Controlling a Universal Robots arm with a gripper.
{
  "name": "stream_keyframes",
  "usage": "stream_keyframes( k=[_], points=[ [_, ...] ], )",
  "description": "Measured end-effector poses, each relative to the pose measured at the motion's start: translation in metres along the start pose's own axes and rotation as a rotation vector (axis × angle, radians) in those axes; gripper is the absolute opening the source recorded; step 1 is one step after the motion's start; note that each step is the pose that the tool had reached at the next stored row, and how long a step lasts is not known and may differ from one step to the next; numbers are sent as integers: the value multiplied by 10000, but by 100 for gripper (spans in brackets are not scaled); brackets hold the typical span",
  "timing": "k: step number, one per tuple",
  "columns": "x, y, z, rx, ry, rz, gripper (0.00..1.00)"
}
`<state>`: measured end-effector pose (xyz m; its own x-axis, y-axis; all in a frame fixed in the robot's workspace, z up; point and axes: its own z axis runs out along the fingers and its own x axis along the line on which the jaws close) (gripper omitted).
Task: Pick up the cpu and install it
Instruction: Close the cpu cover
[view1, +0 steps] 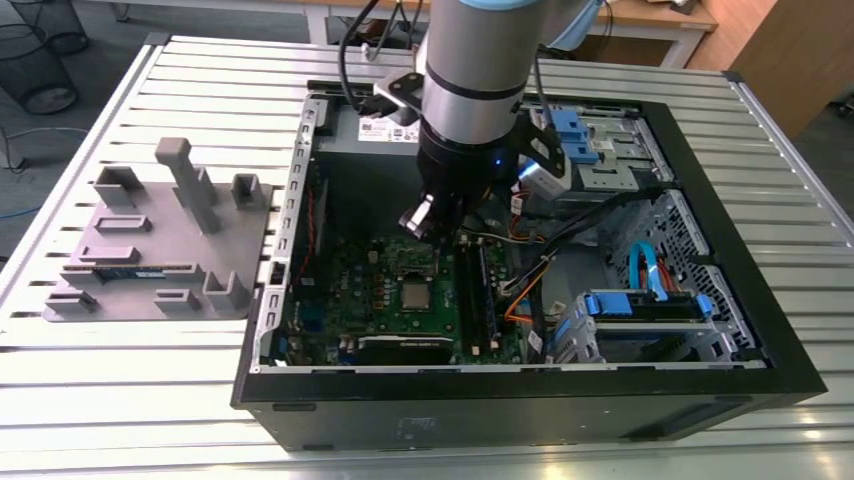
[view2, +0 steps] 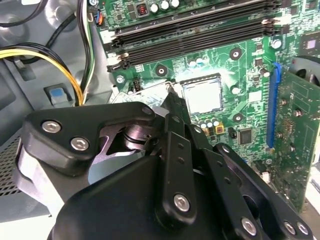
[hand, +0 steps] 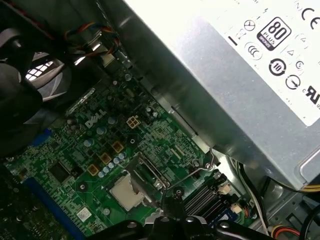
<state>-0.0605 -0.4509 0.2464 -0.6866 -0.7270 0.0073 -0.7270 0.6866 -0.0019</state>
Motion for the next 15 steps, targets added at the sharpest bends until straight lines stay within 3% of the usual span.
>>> stream_keyframes(
  k=[10, 15],
  points=[
    [5, -2, 2, 270, 285, -42, 11],
    [5, -2, 1, 284, 300, -49, 11]
  ],
)
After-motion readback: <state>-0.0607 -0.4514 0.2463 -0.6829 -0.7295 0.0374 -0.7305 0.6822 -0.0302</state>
